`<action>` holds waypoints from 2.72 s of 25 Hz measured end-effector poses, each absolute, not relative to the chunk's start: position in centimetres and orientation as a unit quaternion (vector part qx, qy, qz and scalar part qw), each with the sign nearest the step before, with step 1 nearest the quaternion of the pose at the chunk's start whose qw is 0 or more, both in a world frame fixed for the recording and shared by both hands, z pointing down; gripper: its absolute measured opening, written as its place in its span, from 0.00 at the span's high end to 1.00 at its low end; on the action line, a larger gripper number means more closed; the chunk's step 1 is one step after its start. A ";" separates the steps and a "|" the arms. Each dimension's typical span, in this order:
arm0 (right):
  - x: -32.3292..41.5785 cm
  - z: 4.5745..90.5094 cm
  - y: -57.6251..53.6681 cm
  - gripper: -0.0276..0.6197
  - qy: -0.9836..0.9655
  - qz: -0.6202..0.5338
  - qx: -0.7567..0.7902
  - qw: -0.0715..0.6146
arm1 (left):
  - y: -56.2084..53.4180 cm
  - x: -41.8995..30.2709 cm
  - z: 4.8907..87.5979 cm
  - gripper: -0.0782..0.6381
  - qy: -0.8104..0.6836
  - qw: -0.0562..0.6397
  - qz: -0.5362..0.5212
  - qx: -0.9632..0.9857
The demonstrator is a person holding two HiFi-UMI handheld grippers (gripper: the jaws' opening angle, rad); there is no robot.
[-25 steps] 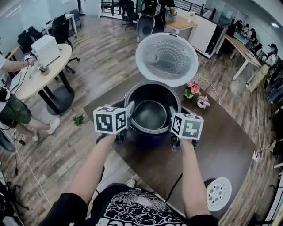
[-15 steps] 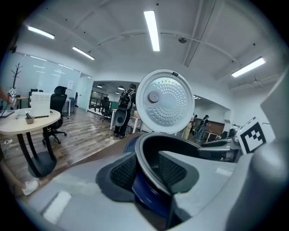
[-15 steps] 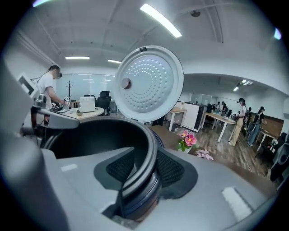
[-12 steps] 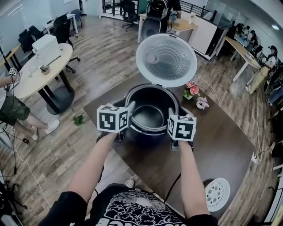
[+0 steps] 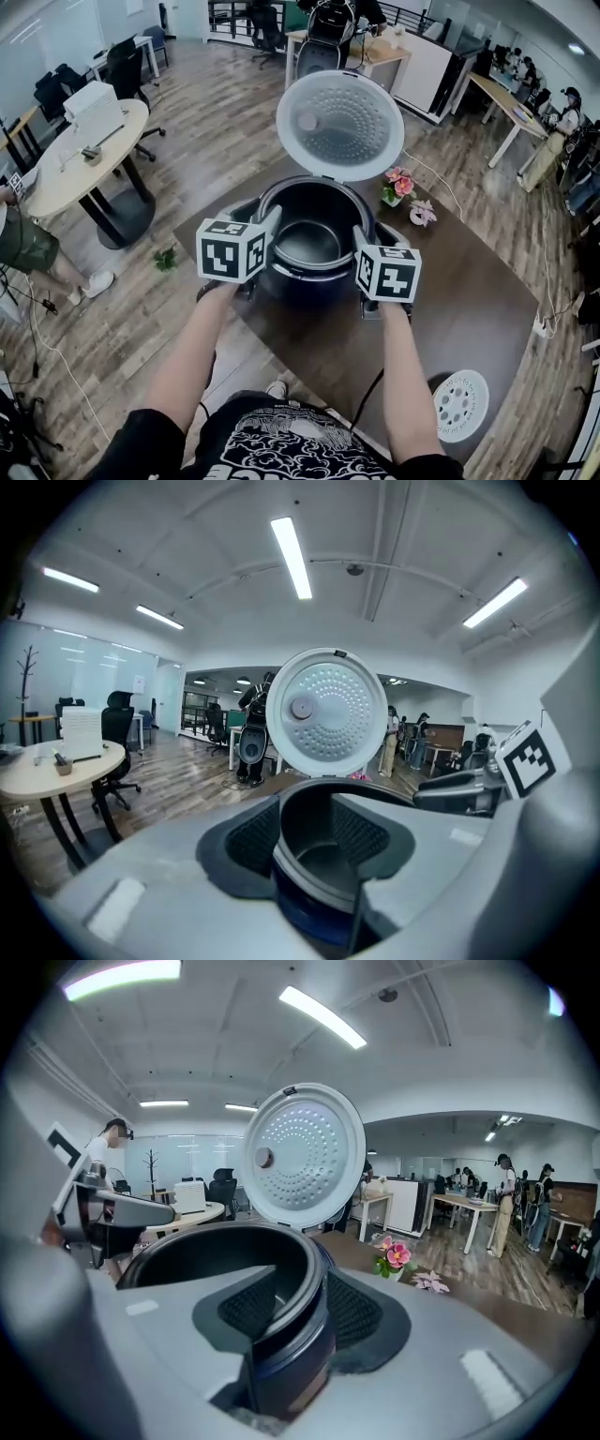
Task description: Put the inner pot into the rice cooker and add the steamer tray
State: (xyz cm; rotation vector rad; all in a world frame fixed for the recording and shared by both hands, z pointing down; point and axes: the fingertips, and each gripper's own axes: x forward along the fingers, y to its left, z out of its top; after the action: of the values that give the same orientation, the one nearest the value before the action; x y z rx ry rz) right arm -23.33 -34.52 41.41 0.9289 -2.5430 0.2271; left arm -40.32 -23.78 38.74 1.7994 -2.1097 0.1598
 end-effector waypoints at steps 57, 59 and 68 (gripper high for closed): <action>34.7 49.1 -16.8 0.45 -0.637 0.257 0.721 0.092 | -25.0 18.1 50.9 0.44 -0.262 0.239 0.202 0.913; 35.6 50.2 -16.2 0.45 -0.636 0.267 0.717 0.099 | -24.4 19.1 51.9 0.44 -0.259 0.254 0.206 0.909; 37.3 54.5 -17.0 0.45 -0.650 0.314 0.681 0.128 | -24.1 20.3 56.4 0.44 -0.276 0.315 0.238 0.876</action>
State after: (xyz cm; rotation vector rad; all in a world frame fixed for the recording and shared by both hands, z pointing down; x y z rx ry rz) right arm 37.26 -16.97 54.49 1.9801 -1.8898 0.9126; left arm 20.35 -24.11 56.35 2.3085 -0.7271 0.6275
